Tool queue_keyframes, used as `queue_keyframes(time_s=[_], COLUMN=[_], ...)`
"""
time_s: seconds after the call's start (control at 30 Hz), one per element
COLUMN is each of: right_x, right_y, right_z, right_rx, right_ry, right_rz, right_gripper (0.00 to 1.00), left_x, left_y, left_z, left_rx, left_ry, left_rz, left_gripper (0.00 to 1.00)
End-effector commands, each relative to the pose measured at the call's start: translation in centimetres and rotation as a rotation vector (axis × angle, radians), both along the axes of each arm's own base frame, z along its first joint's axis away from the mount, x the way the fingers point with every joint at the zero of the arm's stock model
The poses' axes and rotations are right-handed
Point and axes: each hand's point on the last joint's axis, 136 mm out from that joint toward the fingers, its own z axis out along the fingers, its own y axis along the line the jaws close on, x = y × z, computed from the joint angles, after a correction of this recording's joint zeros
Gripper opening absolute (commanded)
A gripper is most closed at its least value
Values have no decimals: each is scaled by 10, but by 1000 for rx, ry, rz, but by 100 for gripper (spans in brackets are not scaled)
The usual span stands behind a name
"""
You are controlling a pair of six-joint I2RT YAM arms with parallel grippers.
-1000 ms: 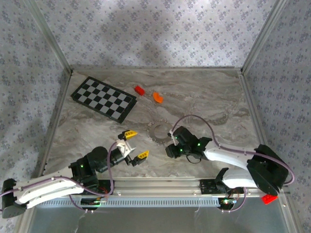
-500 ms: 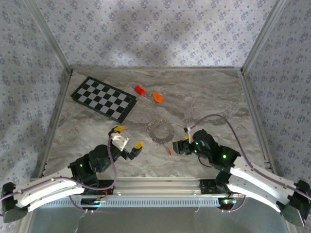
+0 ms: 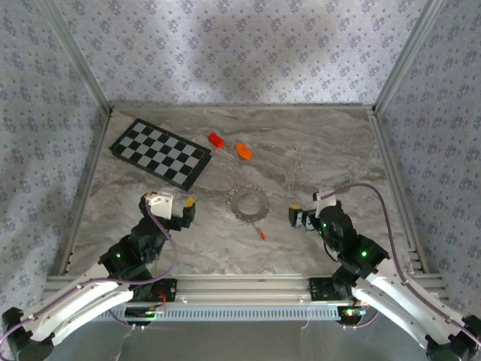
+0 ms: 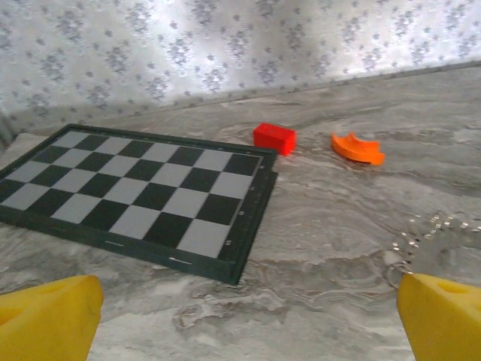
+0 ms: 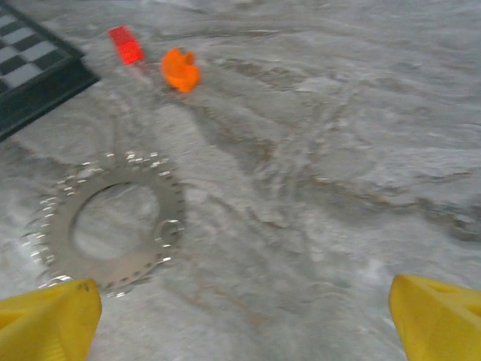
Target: Put the keys on the keyring
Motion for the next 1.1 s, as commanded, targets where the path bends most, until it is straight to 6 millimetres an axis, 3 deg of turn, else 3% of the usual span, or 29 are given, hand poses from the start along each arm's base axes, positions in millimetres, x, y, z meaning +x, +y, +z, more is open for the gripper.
queue_keyframes(time_s=[0.0,0.3,0.5,0.63,0.83,1.07], right_x=[13,30,33,33,32,32], right_y=[-27,-70,-78,-85,-111,-122], right_z=[10,12,19,9,-21,-25], right_rx=[-45,-120,-155,-260,-240,-189], right_ry=[-78,-174,-251,-282,-225,-205], right_rz=[-128,-307,-299,-285,-374,-408], right_gripper=[100,100,100,100,100,100], left_x=[6,21,32,43,58,71], left_y=[17,62,85,95,114,124], left_z=[12,16,-4,-13,-34,-61], left_rx=[-2,101,124,123,99,114], left_ry=[-35,-70,-48,-37,15,94], left_rz=[83,284,396,433,500,560], left_gripper=[100,100,99,99,100,100])
